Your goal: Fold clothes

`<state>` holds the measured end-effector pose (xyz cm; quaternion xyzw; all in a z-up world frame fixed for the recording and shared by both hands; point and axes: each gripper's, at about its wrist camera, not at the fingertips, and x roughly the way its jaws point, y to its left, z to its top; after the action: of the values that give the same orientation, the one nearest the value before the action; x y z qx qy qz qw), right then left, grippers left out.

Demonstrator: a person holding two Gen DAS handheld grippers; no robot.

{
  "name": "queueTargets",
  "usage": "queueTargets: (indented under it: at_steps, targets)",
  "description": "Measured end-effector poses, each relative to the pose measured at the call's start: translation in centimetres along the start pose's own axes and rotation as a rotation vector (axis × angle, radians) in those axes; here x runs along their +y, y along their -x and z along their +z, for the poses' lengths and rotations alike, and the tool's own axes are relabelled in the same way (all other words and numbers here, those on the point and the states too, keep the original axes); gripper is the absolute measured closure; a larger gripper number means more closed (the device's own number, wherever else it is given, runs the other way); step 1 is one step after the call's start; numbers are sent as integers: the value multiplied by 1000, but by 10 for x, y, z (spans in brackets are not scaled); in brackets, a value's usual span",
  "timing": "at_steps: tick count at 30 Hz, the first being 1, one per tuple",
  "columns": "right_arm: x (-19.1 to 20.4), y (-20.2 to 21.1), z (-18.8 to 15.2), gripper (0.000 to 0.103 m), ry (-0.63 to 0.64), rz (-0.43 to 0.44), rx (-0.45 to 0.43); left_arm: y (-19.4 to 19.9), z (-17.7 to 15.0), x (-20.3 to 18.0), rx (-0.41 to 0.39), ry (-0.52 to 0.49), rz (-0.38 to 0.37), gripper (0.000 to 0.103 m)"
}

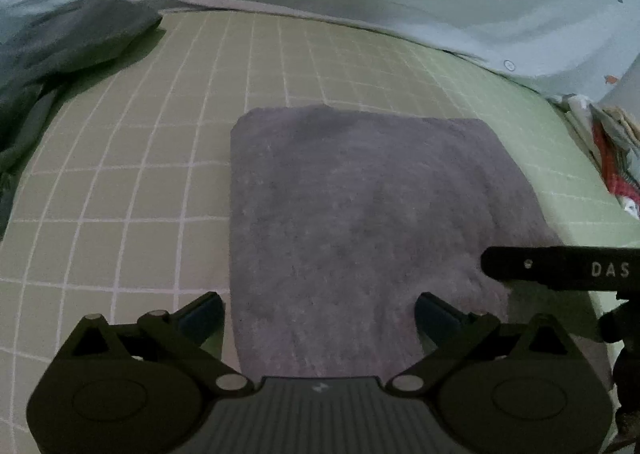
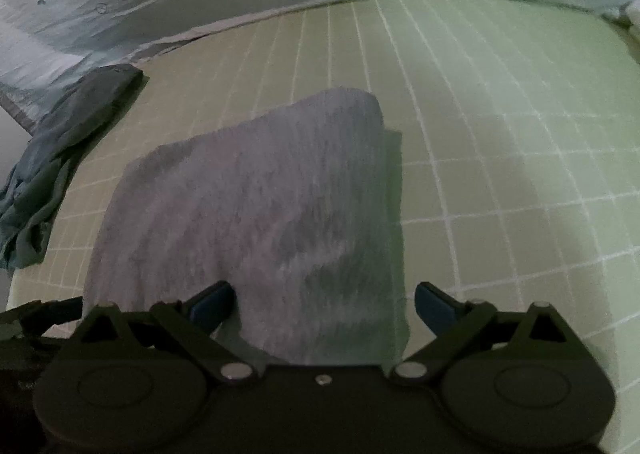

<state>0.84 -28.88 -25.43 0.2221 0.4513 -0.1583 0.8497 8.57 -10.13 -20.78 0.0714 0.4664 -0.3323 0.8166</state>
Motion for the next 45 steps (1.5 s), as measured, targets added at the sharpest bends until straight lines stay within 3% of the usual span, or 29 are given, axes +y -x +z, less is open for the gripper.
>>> queueTargets:
  at_steps: [2, 4, 5, 6, 8, 10, 12, 15, 18, 26, 34, 38, 45]
  targets:
    - [-2, -4, -1, 4, -25, 20, 24, -1, -1, -3, -4, -12, -21, 3]
    - [0, -3, -2, 9, -12, 30, 22, 0, -2, -8, -6, -15, -54, 10]
    - [1, -2, -2, 15, -4, 39, 24, 2, -3, -12, -9, -18, -62, 14]
    - [2, 0, -3, 27, 2, 49, 18, 3, -4, -16, -13, -27, -59, 23]
    - [4, 5, -6, 37, 26, 67, 1, 3, -6, -25, -20, -46, -63, 37]
    - [-1, 14, -8, 56, 55, 120, -26, 3, -5, -34, -20, -39, -87, 64]
    - [-8, 25, -7, 70, 77, 173, -49, 6, -4, -48, -27, -31, -109, 69]
    - [-27, 44, 1, 75, 83, 190, -77, 13, 0, -85, -72, -107, -101, 70]
    - [-56, 68, 12, 76, 55, 209, -112, 17, 10, -119, -104, -113, -123, 71]
    - [-159, 149, 53, 76, 27, 191, -291, 13, 58, -233, -205, -159, -233, 71]
    - [-295, 228, 115, 76, -2, 165, -494, -9, 135, -378, -322, -297, -386, 70]
    - [-358, 268, 150, 76, 61, 95, -611, -22, 184, -464, -377, -347, -461, 70]
    - [-493, 323, 198, 75, -94, 58, -815, -52, 267, -592, -432, -492, -642, 65]
